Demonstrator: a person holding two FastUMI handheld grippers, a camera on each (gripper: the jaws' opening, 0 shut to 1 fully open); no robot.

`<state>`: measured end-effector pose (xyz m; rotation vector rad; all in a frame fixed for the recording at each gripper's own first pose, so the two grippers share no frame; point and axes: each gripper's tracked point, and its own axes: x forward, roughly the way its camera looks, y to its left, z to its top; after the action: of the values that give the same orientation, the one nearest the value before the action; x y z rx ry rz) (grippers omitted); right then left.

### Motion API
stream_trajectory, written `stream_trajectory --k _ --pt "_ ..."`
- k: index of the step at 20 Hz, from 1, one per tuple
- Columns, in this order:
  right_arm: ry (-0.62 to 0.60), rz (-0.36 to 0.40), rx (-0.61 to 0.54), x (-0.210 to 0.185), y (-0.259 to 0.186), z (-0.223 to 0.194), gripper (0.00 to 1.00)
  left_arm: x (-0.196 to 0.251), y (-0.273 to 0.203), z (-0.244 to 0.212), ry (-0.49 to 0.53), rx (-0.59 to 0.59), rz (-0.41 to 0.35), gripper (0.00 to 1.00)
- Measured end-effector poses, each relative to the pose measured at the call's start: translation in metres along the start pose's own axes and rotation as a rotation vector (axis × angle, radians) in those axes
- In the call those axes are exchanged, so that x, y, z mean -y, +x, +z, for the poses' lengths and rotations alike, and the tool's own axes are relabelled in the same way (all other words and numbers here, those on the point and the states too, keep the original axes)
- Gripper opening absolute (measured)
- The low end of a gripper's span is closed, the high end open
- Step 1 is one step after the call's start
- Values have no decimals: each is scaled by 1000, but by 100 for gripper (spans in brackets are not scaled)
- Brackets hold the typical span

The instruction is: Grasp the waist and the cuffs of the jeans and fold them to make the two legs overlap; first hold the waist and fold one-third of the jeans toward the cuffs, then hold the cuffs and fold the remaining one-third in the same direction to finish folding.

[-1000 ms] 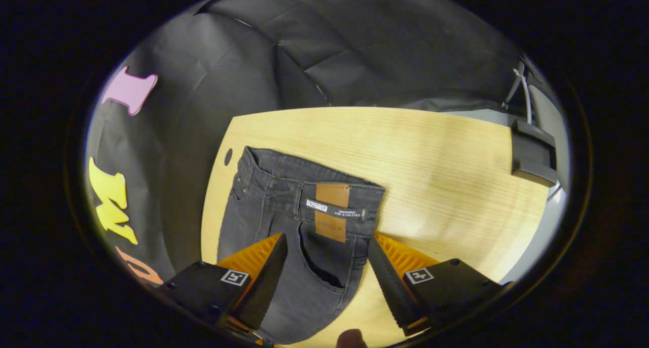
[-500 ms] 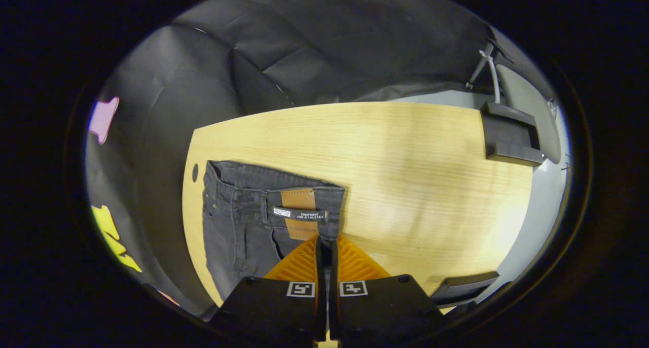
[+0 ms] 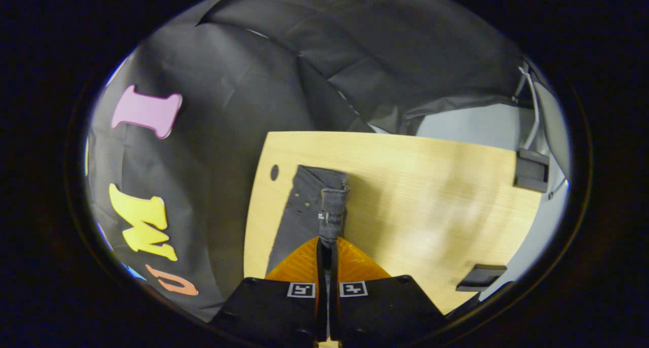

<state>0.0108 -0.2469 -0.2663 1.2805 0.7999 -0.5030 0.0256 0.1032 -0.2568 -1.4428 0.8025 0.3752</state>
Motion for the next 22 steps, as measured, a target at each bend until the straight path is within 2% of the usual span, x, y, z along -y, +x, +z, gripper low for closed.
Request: stream_trajectory --k 1,4,8,10,13,16,17,18,20,21,22 --pt "-28 12 -6 -15 4 5 0 15 5 5 24 -12 -7 4" --pt "-68 33 -30 -58 28 16 2 62 32 20 74 -49 -24 3" --pt "-89 39 -53 -95 87 35 0 107 98 25 227 -135 -46 3" --pt "-67 36 -63 -105 123 42 2 118 133 32 210 -161 -37 3" --pt "-91 16 -83 -105 174 42 0 114 183 38 228 -191 9 4" --pt "-118 -36 -97 -93 215 39 2 107 222 40 265 -216 56 3" --pt "-114 -39 -104 -90 226 38 0 107 232 40 265 -214 65 4" --pt "-108 -48 -104 -87 234 38 3 104 240 40 270 -214 80 4" --pt "-109 -52 -100 -84 243 38 2 98 252 38 285 -216 105 5" --pt "-117 -60 -102 -84 247 36 4 98 258 36 289 -215 106 0" --pt "-132 -63 -96 -83 247 36 6 99 259 35 292 -214 104 17"
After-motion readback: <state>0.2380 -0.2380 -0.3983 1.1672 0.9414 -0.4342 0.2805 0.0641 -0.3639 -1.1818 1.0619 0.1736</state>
